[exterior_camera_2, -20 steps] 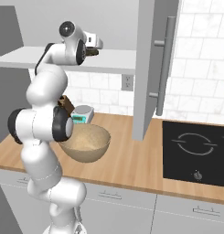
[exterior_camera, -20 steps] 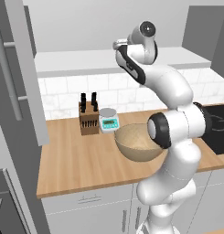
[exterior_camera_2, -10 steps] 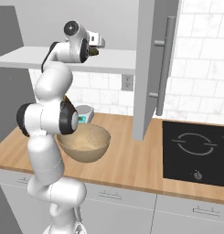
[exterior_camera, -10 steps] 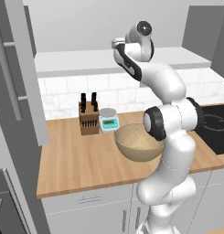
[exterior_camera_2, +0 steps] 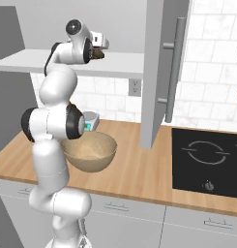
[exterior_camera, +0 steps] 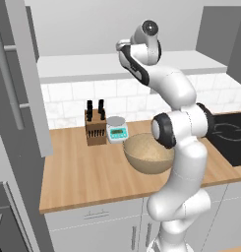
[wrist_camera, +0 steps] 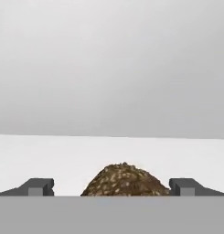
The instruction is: Open the cabinet, pick up the bread from the cabinet and place it in the basket. Then move the basket to the dining counter.
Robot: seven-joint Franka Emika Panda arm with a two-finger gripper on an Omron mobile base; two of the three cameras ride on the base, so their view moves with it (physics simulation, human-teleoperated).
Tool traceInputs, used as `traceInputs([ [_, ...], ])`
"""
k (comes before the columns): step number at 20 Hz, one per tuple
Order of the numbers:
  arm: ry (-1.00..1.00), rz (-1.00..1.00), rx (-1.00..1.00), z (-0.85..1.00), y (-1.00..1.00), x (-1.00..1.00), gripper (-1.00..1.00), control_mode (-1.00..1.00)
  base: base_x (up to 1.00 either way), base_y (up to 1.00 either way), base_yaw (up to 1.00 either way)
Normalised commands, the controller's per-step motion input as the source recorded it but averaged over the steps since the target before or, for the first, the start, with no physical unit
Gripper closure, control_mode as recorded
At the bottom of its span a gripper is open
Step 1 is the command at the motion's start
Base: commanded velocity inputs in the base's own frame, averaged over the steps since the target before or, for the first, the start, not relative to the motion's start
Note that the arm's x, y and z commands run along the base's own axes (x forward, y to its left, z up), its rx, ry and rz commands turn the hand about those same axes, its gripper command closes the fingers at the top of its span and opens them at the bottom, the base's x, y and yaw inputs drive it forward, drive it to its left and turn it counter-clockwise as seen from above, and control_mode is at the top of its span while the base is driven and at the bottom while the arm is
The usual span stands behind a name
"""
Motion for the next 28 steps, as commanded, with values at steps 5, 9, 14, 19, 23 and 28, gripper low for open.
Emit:
traceInputs([
  [5,0.01,0.0,0.0,-0.07,0.02,0.23,-1.0,-1.0,0.0,0.0,0.0],
  [9,0.03,0.0,0.0,-0.12,-0.02,0.26,-1.0,-1.0,0.0,0.0,0.0],
  [14,0.0,0.0,0.0,-0.12,-0.08,0.07,-1.0,-1.0,0.0,0.0,0.0],
  [19,0.0,0.0,0.0,-0.06,-0.08,0.0,-1.0,-1.0,0.0,0.0,0.0],
  [23,0.0,-0.01,0.0,-0.08,-0.04,0.0,-1.0,-1.0,0.0,0.0,0.0],
  [28,-0.03,0.0,0.0,-0.1,-0.02,0.0,-1.0,-1.0,0.0,0.0,0.0],
])
